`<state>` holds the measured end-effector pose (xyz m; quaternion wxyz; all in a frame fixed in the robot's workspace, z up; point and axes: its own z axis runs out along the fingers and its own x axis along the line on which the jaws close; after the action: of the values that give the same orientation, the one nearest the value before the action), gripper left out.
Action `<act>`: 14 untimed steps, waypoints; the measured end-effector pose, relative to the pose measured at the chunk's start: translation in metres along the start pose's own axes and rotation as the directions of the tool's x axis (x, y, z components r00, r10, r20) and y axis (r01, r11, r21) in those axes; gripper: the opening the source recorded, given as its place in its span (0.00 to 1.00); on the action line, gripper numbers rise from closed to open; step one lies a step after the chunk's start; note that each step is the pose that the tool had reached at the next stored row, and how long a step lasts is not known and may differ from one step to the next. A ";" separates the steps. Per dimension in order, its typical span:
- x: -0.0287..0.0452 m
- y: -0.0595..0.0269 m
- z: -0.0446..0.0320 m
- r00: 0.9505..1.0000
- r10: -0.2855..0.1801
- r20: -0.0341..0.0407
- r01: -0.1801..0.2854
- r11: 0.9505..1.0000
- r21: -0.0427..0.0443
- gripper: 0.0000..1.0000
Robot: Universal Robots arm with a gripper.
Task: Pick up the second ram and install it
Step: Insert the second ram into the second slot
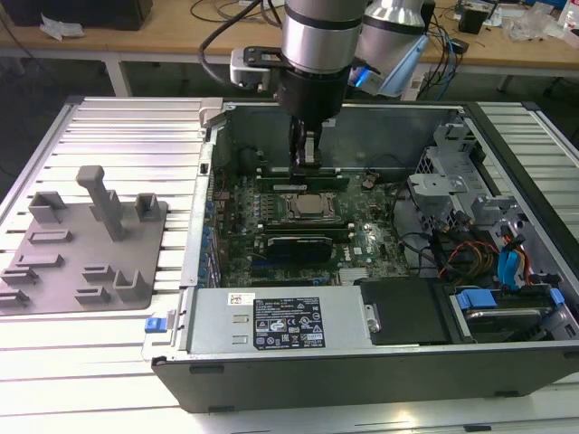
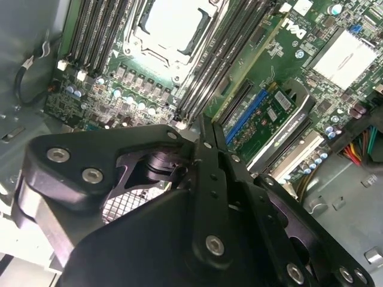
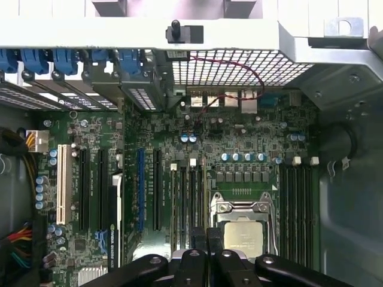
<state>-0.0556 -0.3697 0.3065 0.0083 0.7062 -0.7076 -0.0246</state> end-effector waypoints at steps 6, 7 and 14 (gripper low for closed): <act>0.0004 0.0080 0.0161 1.000 0.000 0.000 0.000 1.000 0.003 0.09; 0.0004 0.0079 0.0180 1.000 0.000 0.000 0.000 1.000 0.003 0.09; 0.0031 -0.0030 0.0350 1.000 0.000 0.000 0.000 1.000 0.003 0.09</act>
<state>-0.0543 -0.3721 0.2714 0.0072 0.7062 -0.7076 -0.0234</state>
